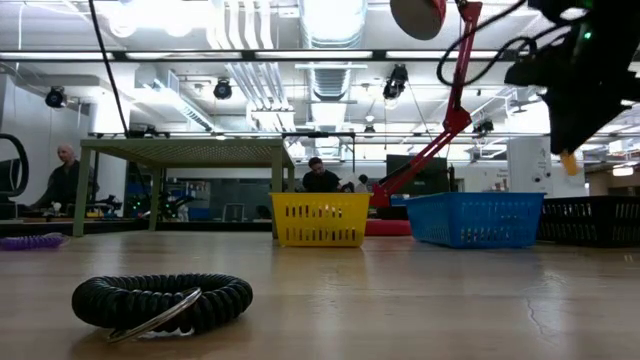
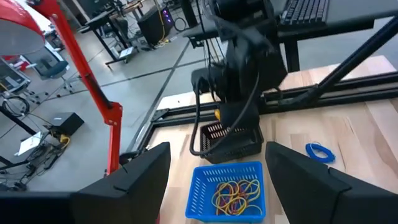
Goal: Pick & Place Office Desk Supplies
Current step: Put the yellow spring keychain into the black basket, then put the violet spring keychain into the black basket
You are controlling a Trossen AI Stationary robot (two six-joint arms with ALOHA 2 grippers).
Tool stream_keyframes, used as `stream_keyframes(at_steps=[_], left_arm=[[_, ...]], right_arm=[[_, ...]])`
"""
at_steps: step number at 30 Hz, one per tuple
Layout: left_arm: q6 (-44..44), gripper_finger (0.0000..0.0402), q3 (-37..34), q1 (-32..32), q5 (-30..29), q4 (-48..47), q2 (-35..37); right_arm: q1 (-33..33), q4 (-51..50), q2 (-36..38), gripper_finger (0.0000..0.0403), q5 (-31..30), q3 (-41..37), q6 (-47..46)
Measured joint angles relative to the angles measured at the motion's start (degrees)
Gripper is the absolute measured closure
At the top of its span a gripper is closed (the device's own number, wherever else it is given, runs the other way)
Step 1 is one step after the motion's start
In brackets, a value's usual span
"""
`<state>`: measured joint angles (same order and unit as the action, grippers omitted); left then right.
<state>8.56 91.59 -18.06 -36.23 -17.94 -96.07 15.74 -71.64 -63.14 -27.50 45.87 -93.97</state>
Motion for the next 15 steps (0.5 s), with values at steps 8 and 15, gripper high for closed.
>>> stream_keyframes(at_steps=[8, 15], left_arm=[[0.3, 0.0134, 0.0, 0.0, -0.3, -0.1, 1.7], [0.5, 0.0134, 0.0, 0.1, -0.9, -0.1, 1.8]], right_arm=[[-1.4, 4.7, -0.1, 0.0319, 1.1, -5.0, -0.4], [-1.4, 7.7, -0.1, 0.0303, 1.4, -8.7, -0.1]])
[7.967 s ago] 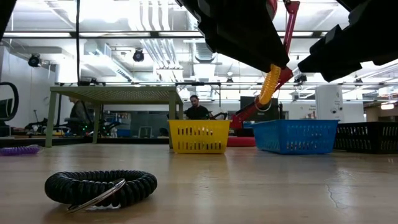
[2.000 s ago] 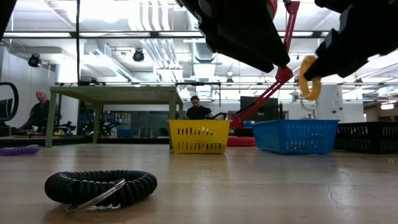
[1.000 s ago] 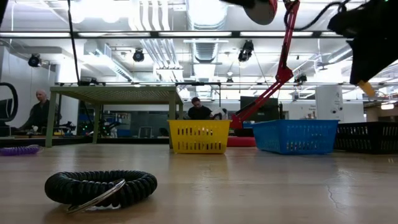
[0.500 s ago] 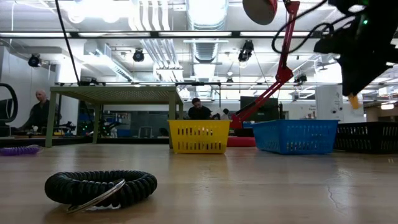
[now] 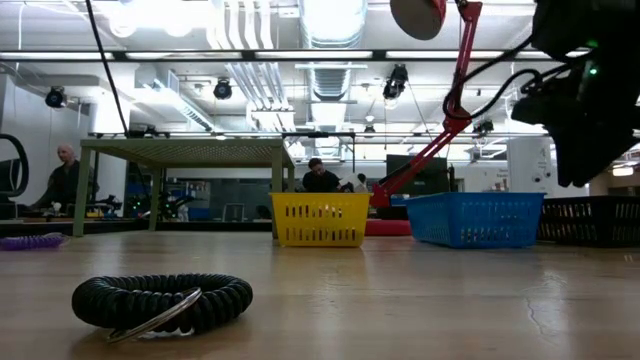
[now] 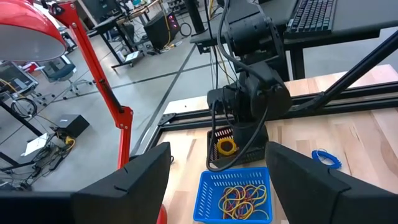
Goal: Pick & Place Office Desk Supplies
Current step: Put the violet spring keychain into the black basket
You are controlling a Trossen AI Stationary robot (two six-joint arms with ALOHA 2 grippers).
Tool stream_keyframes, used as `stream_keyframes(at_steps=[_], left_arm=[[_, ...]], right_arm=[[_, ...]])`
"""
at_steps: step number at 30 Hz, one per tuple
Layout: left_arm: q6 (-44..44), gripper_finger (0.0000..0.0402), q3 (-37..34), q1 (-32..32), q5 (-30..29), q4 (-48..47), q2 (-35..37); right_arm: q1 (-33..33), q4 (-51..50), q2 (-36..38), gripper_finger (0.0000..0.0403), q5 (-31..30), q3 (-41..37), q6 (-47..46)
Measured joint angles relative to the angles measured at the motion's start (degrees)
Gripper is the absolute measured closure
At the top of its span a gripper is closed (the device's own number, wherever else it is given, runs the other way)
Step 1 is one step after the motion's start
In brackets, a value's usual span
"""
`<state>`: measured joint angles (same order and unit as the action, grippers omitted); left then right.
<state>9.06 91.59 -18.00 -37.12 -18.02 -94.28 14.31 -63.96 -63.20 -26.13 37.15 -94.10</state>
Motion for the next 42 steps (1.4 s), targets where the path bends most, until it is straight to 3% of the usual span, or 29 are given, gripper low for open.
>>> stream_keyframes(at_steps=[14, 26, 34, 42], left_arm=[[0.1, 0.0135, 0.0, 0.0, 0.0, -0.1, 0.0], [-0.9, 0.0136, -0.1, 0.0, 0.0, -3.3, 0.0], [-7.6, 0.0136, -0.1, 0.0, 0.0, -13.3, 0.0], [-21.8, 0.0136, -0.1, 0.0, 0.0, -25.7, 0.0]], right_arm=[[0.0, 0.5, 0.0, 0.0260, 0.9, -0.4, 0.3], [0.0, 0.9, 0.0, 0.0265, 0.8, -0.2, 0.2], [0.0, 1.8, 0.0, 0.0275, 0.8, -0.2, 0.2], [0.0, 1.9, 0.0, 0.0275, 0.8, -0.2, 0.2]])
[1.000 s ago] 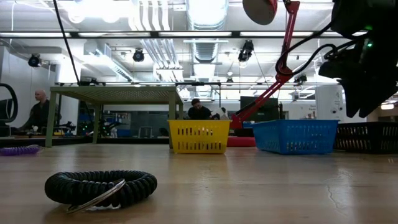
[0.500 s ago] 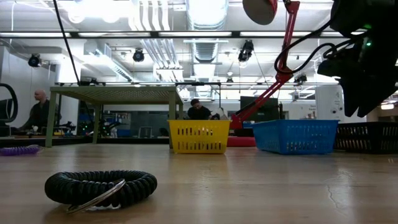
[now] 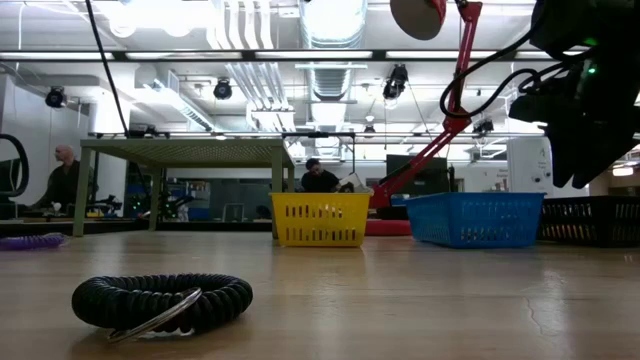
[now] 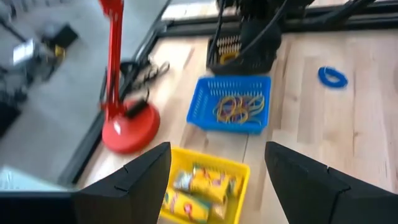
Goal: Pick & Place Office Desk Supplies
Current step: Put the violet spring keychain into the black basket
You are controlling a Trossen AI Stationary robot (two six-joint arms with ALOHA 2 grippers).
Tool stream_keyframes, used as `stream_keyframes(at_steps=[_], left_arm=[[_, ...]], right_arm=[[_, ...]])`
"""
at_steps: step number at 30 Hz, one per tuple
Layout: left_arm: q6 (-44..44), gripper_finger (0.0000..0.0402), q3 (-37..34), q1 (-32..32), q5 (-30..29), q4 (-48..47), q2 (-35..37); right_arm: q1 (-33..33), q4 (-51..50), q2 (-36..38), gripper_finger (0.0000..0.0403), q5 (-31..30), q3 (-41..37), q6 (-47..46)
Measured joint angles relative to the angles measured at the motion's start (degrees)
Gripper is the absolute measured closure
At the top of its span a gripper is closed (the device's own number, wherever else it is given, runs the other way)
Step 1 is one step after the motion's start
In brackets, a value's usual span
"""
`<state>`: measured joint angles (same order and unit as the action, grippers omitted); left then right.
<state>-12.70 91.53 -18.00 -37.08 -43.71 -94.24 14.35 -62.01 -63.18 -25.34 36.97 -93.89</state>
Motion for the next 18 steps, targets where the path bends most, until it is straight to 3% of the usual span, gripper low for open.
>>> stream_keyframes(at_steps=[11, 18], left_arm=[[-28.6, 0.0136, 0.0, 0.0, 0.4, -18.3, 0.0], [-50.2, 0.0136, -2.4, -0.2, 8.2, -26.6, 0.1]], right_arm=[[0.0, 0.4, 0.0, 0.0268, 0.0, 0.0, 0.0], [0.0, 0.8, 0.0, 0.0278, 0.0, 0.0, 0.0]])
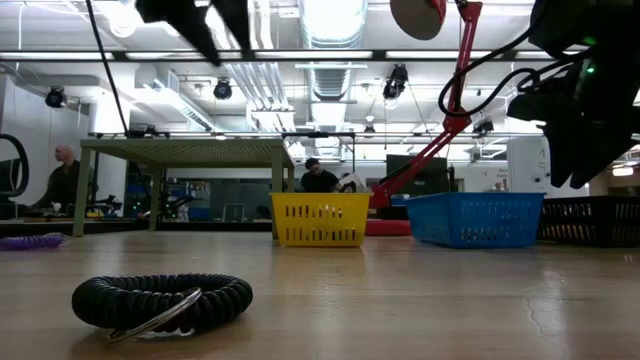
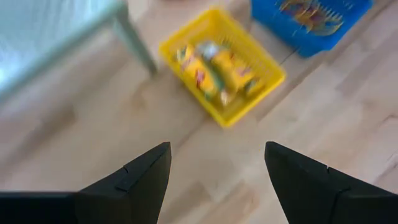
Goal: Pick & Place Office Desk Supplies
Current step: Put the violet spring keychain into the black basket
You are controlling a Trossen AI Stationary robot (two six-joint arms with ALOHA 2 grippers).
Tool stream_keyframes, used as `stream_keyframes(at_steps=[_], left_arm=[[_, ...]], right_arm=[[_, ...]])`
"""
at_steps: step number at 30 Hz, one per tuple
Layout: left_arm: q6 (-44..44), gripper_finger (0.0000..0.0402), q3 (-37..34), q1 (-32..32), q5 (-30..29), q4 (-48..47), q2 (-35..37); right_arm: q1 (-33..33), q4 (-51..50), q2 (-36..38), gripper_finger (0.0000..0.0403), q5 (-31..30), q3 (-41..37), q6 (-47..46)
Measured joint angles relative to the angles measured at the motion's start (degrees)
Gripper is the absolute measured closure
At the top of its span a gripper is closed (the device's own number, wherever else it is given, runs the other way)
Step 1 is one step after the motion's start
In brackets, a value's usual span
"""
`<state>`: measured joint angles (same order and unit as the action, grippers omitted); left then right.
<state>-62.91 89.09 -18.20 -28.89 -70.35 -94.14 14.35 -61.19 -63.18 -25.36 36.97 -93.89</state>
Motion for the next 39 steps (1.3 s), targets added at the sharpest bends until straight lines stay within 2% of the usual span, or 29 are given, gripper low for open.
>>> stream_keyframes(at_steps=[3, 9, 16, 25, 30, 39], left_arm=[[-7.2, 0.0136, -3.7, -0.3, 2.9, 0.2, 0.0], [-15.9, 0.0136, -12.5, -0.3, 15.3, 0.2, 0.1], [-22.4, 0.0136, -19.9, -0.2, 21.1, -0.1, 0.3], [-22.3, 0.0136, -23.4, -0.3, 21.6, -0.4, 0.3], [-21.7, 0.0136, -24.0, -0.5, 24.6, -1.5, 0.3], [-19.4, 0.0136, -24.0, -0.9, 23.9, -1.6, 0.3]], right_arm=[[0.0, 0.1, 0.0, 0.0281, 0.0, 0.0, 0.0], [0.0, 0.3, 0.0, 0.0279, 0.0, 0.0, 0.0], [0.0, 0.4, 0.0, 0.0270, 0.0, 0.0, 0.0], [0.0, 0.5, 0.0, 0.0274, 0.0, 0.0, 0.0], [0.0, 0.6, 0.0, 0.0281, 0.0, 0.0, 0.0], [0.0, 0.7, 0.0, 0.0280, 0.0, 0.0, 0.0]])
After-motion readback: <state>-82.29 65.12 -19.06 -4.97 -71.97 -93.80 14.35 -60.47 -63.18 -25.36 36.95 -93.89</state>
